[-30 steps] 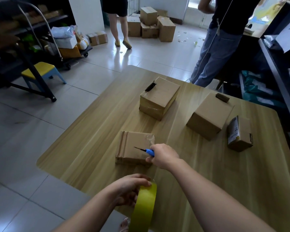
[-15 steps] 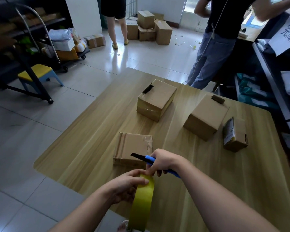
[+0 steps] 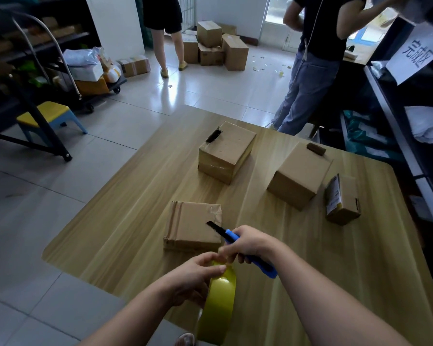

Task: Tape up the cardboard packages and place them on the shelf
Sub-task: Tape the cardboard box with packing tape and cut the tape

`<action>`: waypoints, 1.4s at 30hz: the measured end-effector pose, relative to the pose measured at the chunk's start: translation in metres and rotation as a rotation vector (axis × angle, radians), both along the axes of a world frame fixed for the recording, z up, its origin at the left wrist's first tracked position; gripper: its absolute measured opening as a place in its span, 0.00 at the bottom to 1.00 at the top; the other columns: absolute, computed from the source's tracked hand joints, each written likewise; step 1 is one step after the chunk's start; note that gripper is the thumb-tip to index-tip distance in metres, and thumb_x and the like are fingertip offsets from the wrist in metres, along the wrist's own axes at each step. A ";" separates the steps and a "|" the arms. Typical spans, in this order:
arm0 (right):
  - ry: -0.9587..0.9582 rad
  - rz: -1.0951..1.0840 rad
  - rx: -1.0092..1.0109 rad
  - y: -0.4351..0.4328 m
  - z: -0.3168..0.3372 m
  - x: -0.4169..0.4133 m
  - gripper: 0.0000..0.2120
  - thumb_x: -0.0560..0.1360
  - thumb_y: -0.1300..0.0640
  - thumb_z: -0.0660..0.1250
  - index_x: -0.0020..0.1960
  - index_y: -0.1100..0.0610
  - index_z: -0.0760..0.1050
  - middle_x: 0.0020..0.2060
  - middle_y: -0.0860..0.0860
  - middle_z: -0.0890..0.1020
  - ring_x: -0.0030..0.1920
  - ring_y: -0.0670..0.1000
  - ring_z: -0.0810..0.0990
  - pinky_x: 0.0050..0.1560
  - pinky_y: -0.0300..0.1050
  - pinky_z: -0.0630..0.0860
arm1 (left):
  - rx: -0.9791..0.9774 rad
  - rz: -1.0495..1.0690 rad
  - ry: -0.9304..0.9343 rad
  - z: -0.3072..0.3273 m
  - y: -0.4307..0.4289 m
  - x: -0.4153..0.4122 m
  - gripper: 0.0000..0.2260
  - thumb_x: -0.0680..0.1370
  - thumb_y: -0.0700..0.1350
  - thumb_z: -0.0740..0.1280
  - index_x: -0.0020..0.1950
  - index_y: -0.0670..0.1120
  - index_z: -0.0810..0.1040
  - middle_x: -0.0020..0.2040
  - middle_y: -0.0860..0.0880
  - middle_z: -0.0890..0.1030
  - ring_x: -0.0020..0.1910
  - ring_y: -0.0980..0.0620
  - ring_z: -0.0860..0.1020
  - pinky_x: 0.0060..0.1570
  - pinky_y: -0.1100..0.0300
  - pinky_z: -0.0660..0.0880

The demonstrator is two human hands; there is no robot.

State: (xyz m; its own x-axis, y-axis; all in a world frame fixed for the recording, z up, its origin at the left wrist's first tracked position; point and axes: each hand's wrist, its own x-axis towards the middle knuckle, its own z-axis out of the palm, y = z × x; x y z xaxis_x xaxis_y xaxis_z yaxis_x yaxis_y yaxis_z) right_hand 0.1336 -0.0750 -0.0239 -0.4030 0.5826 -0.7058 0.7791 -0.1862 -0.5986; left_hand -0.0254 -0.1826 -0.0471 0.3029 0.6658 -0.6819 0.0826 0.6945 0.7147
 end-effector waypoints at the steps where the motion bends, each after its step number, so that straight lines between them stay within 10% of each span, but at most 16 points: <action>1: 0.016 -0.091 0.018 -0.001 -0.005 0.004 0.12 0.75 0.51 0.71 0.54 0.57 0.77 0.39 0.52 0.82 0.33 0.46 0.76 0.32 0.36 0.73 | 0.014 0.001 0.002 0.001 0.001 0.000 0.14 0.78 0.51 0.67 0.63 0.56 0.73 0.52 0.44 0.76 0.34 0.51 0.76 0.32 0.58 0.77; 10: -0.459 -0.091 0.198 -0.023 -0.074 0.043 0.15 0.77 0.55 0.65 0.63 0.56 0.71 0.56 0.53 0.76 0.53 0.52 0.77 0.52 0.44 0.75 | 0.028 -0.051 -0.059 0.010 0.011 -0.005 0.14 0.76 0.52 0.69 0.62 0.55 0.76 0.55 0.43 0.74 0.45 0.42 0.75 0.37 0.54 0.77; 20: -0.676 0.160 0.475 -0.032 -0.070 0.043 0.13 0.78 0.52 0.67 0.60 0.53 0.70 0.57 0.52 0.78 0.53 0.53 0.77 0.44 0.45 0.72 | 0.068 -0.015 -0.091 0.023 0.027 -0.003 0.13 0.79 0.51 0.64 0.64 0.55 0.74 0.57 0.43 0.73 0.47 0.43 0.76 0.40 0.54 0.79; 23: -0.534 -0.043 0.521 -0.018 -0.053 0.031 0.15 0.76 0.41 0.67 0.52 0.53 0.76 0.51 0.51 0.79 0.53 0.54 0.79 0.46 0.45 0.73 | 0.084 -0.004 -0.121 0.029 0.032 0.000 0.13 0.79 0.51 0.64 0.64 0.54 0.74 0.54 0.43 0.73 0.47 0.42 0.74 0.40 0.53 0.78; 27: 0.126 -0.604 0.428 0.005 -0.015 0.012 0.25 0.78 0.39 0.63 0.28 0.53 0.70 0.25 0.49 0.73 0.30 0.50 0.73 0.35 0.45 0.68 | 0.145 0.019 -0.105 0.049 0.048 0.006 0.11 0.80 0.52 0.62 0.62 0.55 0.75 0.51 0.41 0.73 0.46 0.44 0.72 0.39 0.55 0.76; 31: 0.375 -0.772 0.479 0.012 0.025 0.002 0.29 0.74 0.31 0.59 0.27 0.54 0.67 0.23 0.50 0.70 0.28 0.51 0.71 0.37 0.46 0.70 | 0.222 0.054 -0.031 0.074 0.073 0.005 0.11 0.81 0.52 0.60 0.62 0.57 0.74 0.59 0.42 0.74 0.50 0.42 0.76 0.43 0.55 0.76; 37: 0.519 -0.569 0.219 0.012 0.052 0.002 0.42 0.63 0.21 0.59 0.60 0.53 0.74 0.54 0.54 0.81 0.54 0.54 0.81 0.58 0.53 0.76 | 0.341 0.160 0.041 0.094 0.100 0.005 0.11 0.82 0.52 0.59 0.64 0.56 0.70 0.57 0.43 0.73 0.48 0.44 0.79 0.42 0.53 0.80; 42: 0.547 -0.518 0.246 0.008 0.055 -0.001 0.42 0.68 0.36 0.72 0.75 0.47 0.60 0.65 0.52 0.73 0.62 0.55 0.75 0.63 0.57 0.75 | 0.433 0.059 0.165 0.097 0.114 0.004 0.13 0.81 0.52 0.60 0.66 0.56 0.69 0.57 0.45 0.74 0.50 0.44 0.80 0.39 0.56 0.81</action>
